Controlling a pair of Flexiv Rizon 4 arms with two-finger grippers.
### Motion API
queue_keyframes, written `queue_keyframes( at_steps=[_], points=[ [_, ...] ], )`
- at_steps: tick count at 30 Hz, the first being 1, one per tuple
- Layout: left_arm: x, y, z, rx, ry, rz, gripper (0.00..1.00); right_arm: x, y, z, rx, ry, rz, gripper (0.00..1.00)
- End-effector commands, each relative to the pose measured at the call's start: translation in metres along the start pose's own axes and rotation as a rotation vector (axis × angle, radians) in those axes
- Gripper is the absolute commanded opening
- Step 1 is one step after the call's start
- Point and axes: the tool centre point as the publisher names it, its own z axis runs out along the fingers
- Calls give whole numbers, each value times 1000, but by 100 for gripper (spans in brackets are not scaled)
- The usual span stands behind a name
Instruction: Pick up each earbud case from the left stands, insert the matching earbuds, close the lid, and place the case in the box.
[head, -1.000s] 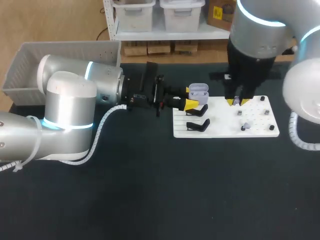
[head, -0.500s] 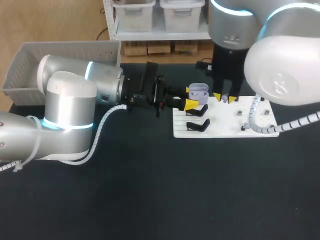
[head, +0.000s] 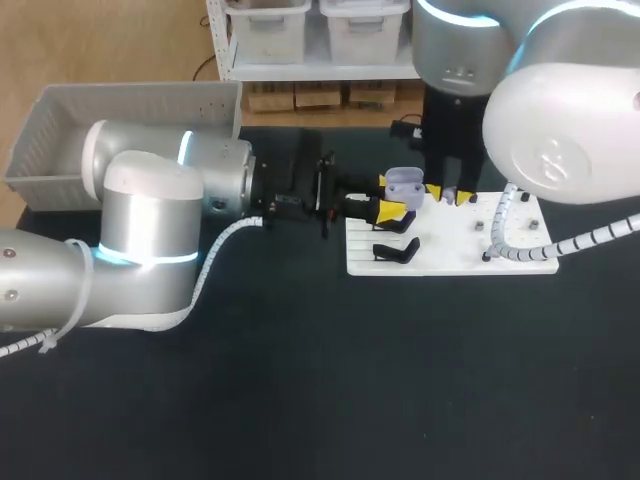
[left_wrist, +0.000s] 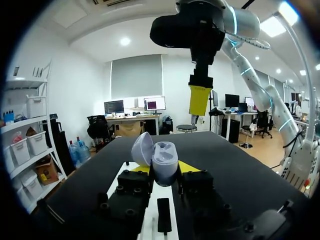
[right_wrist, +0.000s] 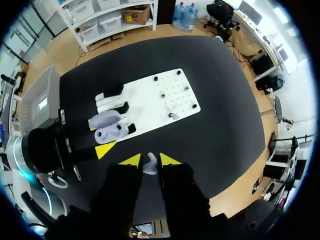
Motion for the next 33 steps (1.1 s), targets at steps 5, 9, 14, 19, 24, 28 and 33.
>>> queue_keyframes(
  at_steps=[5, 9, 14, 19, 24, 28, 33],
  points=[
    [-1, -4, 6, -12, 6, 12, 0, -3, 19, 2, 27, -35, 99, 0],
    [0, -4, 6, -7, 12, 14, 0, -4, 26, 4, 18, -32, 125, 0],
    [0, -5, 6, 3, 20, 17, 0, -6, 34, 4, 11, -11, 171, 0],
    [1, -5, 6, 12, 23, 21, 0, -10, 39, 1, 11, 14, 203, 0],
    [1, -5, 6, 12, 23, 21, 0, -14, 41, 4, 32, 40, 218, 0],
    [1, -5, 6, 12, 23, 21, 0, -14, 44, 7, 42, 59, 231, 0],
    [1, -5, 6, 12, 23, 21, 0, -17, 47, 10, 61, 65, 245, 0]
  ],
)
